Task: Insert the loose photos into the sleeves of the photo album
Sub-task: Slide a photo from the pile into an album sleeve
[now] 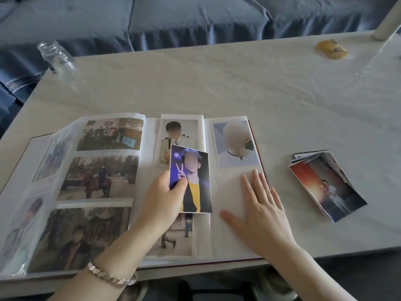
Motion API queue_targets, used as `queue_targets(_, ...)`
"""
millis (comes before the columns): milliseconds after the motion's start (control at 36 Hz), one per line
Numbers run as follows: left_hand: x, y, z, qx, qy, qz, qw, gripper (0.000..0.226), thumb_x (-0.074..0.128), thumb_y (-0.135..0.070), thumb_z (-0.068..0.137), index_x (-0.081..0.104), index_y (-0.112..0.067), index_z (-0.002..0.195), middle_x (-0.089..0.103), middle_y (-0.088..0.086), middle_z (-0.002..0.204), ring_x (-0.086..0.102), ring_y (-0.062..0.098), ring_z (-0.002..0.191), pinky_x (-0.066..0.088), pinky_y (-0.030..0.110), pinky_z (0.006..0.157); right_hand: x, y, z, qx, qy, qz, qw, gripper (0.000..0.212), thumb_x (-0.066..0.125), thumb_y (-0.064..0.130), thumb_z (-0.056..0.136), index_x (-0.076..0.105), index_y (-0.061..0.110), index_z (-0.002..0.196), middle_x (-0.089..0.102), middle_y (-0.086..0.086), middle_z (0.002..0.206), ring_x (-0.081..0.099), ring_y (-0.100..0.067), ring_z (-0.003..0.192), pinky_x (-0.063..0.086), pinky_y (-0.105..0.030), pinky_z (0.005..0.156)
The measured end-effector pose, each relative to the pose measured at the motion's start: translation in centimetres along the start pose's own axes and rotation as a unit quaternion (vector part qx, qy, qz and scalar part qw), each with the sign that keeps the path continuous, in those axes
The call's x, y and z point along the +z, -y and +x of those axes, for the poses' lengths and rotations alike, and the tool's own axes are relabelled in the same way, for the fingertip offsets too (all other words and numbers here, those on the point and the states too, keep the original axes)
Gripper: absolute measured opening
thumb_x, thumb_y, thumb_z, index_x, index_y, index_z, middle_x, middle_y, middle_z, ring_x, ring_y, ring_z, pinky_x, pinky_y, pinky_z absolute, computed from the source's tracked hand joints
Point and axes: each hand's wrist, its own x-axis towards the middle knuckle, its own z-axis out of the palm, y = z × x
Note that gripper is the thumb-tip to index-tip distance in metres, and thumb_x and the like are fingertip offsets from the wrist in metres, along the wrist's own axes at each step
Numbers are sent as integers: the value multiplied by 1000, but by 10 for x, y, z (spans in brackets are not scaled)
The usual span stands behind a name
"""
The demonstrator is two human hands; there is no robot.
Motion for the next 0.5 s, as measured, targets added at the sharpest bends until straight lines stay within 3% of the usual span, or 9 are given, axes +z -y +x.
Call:
queue_targets(139,1,1,-5,20,0,74,997,29,45,-25,96,47,0,81,42,4,59,33,10,48,32,13,45,-2,-2,-1,-9,8,-5,1000,106,-14,80,54,-18,27,146,-40,8,137,-32,-7,134,-14,-26,112)
queue_targets(222,5,2,-11,35,-13,99,994,30,46,-26,93,42,-6,72,40,0,56,34,11,47,30,17,43,-2,-3,0,-9,5,2,1000,98,-14,72,59,-18,27,146,-38,9,138,-30,-7,136,-15,-25,112)
queue_targets(306,14,3,-20,81,-24,111,990,33,49,-23,92,40,-6,65,42,2,60,37,14,57,27,19,47,-1,-4,-1,-10,7,9,1000,94,-15,69,61,-17,29,146,-37,10,140,-30,-7,137,-16,-25,111)
queue_targets(417,20,1,-30,108,-33,143,983,37,50,-26,93,33,-20,61,38,-8,68,35,13,81,30,12,65,-2,-3,-1,-11,11,4,1000,92,-19,66,62,-20,28,145,-38,10,138,-30,-9,137,-17,-26,111)
queue_targets(500,20,5,-31,113,-32,173,978,27,48,-32,93,44,-18,70,44,-5,80,32,12,89,22,14,73,-2,-4,-1,-12,11,0,1000,91,-19,65,62,-21,27,145,-38,9,138,-30,-9,136,-17,-26,110)
